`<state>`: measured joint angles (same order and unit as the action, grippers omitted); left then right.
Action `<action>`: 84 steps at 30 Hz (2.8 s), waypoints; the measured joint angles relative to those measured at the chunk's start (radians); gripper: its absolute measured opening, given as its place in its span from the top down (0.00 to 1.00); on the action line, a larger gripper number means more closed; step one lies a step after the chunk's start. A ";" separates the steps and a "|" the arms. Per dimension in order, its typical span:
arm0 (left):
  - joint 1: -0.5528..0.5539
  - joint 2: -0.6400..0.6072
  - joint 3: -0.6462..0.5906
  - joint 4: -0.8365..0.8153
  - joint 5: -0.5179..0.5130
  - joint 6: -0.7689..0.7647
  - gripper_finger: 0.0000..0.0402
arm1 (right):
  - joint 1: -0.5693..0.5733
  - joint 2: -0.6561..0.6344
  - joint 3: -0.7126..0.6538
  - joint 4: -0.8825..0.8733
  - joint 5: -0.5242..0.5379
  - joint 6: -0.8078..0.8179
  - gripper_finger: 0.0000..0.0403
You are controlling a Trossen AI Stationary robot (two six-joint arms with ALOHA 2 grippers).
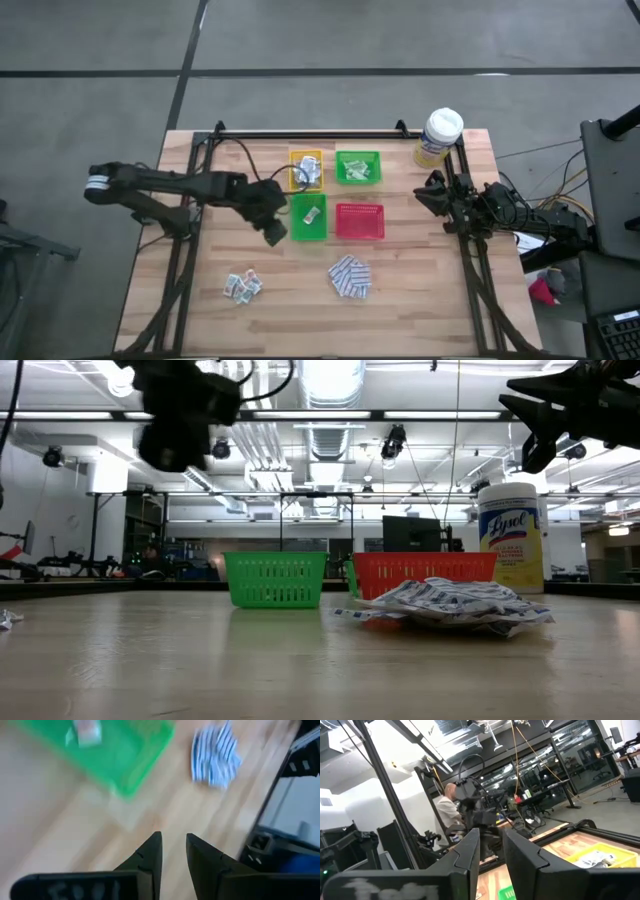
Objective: Pick & Place First Aid Supplies
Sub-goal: Put the orange ointment pack into the bottom green bin
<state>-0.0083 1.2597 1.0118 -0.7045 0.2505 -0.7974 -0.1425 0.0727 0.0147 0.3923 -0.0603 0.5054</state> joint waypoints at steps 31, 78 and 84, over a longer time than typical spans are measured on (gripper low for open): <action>-0.326 -0.020 -0.219 -0.253 0.137 -0.527 0.80 | 0.000 0.000 0.000 0.000 0.010 0.007 0.82; -0.593 0.145 -0.312 0.057 0.020 -1.083 0.80 | 0.000 0.000 0.000 0.007 0.011 0.012 0.83; -0.593 0.155 -0.312 0.057 0.021 -1.084 0.80 | 0.000 0.000 0.000 0.007 0.011 0.012 0.82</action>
<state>-0.6014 1.4143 0.6998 -0.6472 0.2710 -1.8811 -0.1421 0.0727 0.0147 0.3997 -0.0494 0.5172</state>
